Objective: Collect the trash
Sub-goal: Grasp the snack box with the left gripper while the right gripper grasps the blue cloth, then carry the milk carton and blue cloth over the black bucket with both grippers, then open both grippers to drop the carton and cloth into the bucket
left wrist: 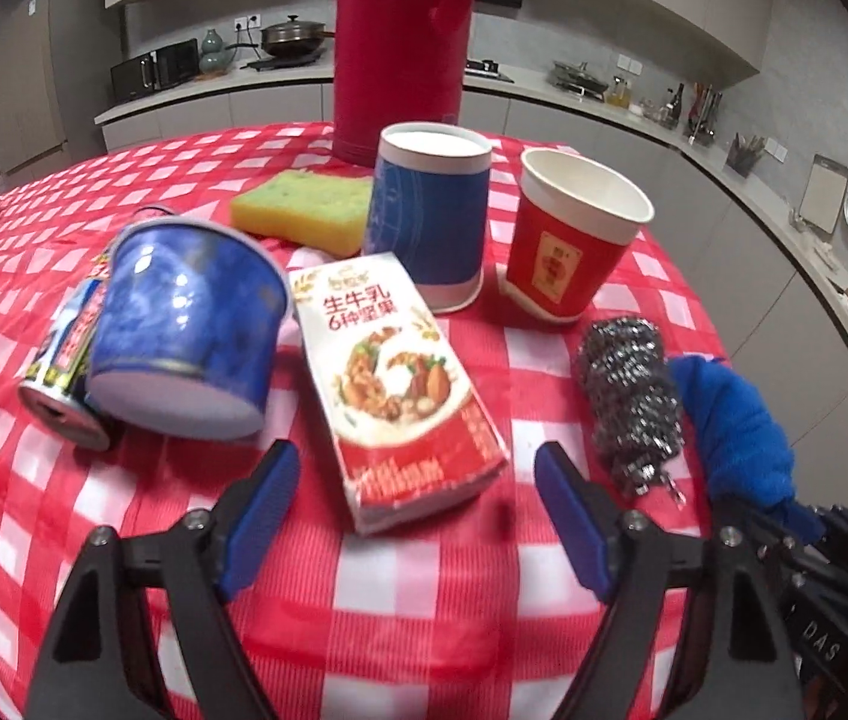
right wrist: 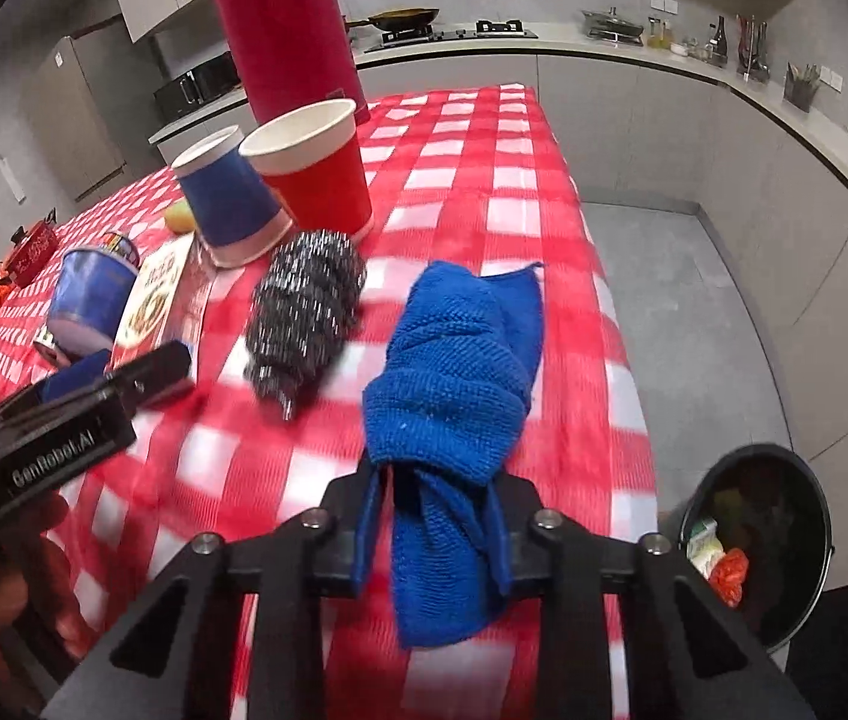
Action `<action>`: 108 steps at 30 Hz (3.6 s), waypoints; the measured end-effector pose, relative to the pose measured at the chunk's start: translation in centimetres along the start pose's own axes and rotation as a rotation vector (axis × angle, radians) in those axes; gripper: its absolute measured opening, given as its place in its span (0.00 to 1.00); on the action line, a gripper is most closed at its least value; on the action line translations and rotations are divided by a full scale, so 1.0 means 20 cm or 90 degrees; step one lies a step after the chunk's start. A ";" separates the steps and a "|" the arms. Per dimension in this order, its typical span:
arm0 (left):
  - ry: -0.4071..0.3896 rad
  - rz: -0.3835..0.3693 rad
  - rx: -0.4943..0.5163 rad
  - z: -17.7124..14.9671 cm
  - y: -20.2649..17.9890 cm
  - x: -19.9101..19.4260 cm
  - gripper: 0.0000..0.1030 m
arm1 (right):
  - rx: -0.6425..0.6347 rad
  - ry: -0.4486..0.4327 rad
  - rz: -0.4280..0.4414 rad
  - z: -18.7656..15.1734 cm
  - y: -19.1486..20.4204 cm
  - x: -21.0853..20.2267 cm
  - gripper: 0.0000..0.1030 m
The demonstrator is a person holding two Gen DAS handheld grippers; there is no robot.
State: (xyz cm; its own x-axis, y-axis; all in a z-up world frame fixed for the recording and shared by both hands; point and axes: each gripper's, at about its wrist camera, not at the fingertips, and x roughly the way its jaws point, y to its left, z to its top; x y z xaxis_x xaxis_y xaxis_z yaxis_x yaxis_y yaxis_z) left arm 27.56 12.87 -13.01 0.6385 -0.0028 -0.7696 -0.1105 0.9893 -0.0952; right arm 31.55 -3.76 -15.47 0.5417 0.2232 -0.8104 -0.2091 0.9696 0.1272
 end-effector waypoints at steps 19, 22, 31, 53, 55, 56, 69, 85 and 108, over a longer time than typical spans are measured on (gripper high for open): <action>-0.022 -0.007 0.015 -0.04 -0.01 -0.08 0.51 | -0.017 -0.041 0.020 0.06 0.01 -0.07 0.07; -0.039 -0.012 0.021 -0.06 -0.02 -0.15 0.51 | -0.022 -0.056 0.017 0.05 0.01 -0.13 0.07; -0.068 -0.041 0.049 -0.04 -0.11 -0.28 0.51 | -0.012 -0.088 0.009 0.02 -0.07 -0.28 0.07; -0.058 -0.210 0.219 -0.14 -0.85 -0.35 0.51 | 0.111 -0.117 -0.121 -0.28 -0.71 -0.70 0.07; -0.053 -0.222 0.231 -0.16 -0.94 -0.35 0.51 | 0.114 -0.115 -0.124 -0.32 -0.79 -0.72 0.07; -0.051 -0.225 0.235 -0.17 -0.98 -0.36 0.51 | 0.114 -0.113 -0.124 -0.34 -0.83 -0.73 0.07; -0.010 -0.211 0.259 -0.36 -1.44 -0.30 0.51 | 0.108 -0.091 -0.102 -0.49 -1.35 -0.80 0.07; 0.108 -0.213 0.264 -0.72 -1.75 0.04 0.51 | 0.025 0.011 -0.051 -0.74 -1.76 -0.49 0.07; 0.205 -0.113 0.188 -0.80 -1.73 0.43 0.94 | -0.064 0.030 -0.141 -0.73 -2.01 -0.07 1.00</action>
State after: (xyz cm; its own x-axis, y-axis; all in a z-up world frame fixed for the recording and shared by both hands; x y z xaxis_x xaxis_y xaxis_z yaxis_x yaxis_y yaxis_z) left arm 24.61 -23.73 -26.40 0.3539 -0.1744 -0.9189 0.2299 0.9685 -0.0953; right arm 27.25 -44.47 -27.87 0.5447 -0.0010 -0.8386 -0.1706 0.9790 -0.1120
